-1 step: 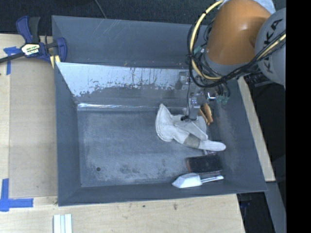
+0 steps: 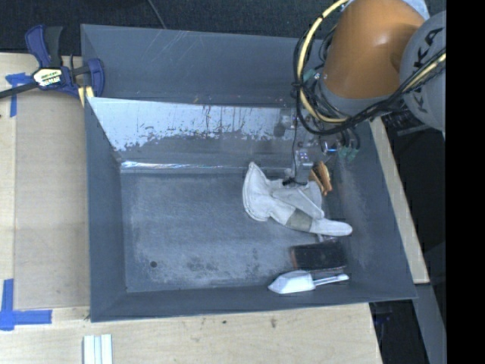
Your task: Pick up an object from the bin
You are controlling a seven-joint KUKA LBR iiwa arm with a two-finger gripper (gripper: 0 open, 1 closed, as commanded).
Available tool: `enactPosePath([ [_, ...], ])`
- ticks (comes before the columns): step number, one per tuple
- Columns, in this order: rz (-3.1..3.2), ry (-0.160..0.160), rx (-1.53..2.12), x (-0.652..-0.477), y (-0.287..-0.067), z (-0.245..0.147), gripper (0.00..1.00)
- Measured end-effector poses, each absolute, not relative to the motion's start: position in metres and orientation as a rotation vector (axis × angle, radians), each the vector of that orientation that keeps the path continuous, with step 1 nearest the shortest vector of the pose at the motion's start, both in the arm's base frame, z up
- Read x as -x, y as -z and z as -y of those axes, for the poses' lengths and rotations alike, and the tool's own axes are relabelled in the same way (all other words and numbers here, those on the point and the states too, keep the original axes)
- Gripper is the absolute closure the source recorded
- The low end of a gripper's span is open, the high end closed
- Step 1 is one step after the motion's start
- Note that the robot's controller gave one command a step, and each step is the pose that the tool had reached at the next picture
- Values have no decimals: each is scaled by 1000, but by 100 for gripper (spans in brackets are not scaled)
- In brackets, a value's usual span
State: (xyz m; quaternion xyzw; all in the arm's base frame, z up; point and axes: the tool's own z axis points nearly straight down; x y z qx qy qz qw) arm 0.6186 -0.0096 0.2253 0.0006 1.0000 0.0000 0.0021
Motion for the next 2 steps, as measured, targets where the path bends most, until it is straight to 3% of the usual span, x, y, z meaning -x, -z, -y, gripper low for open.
enactPosePath([
  [2, -3137, 0, -41, -613, -127, 50, 0],
])
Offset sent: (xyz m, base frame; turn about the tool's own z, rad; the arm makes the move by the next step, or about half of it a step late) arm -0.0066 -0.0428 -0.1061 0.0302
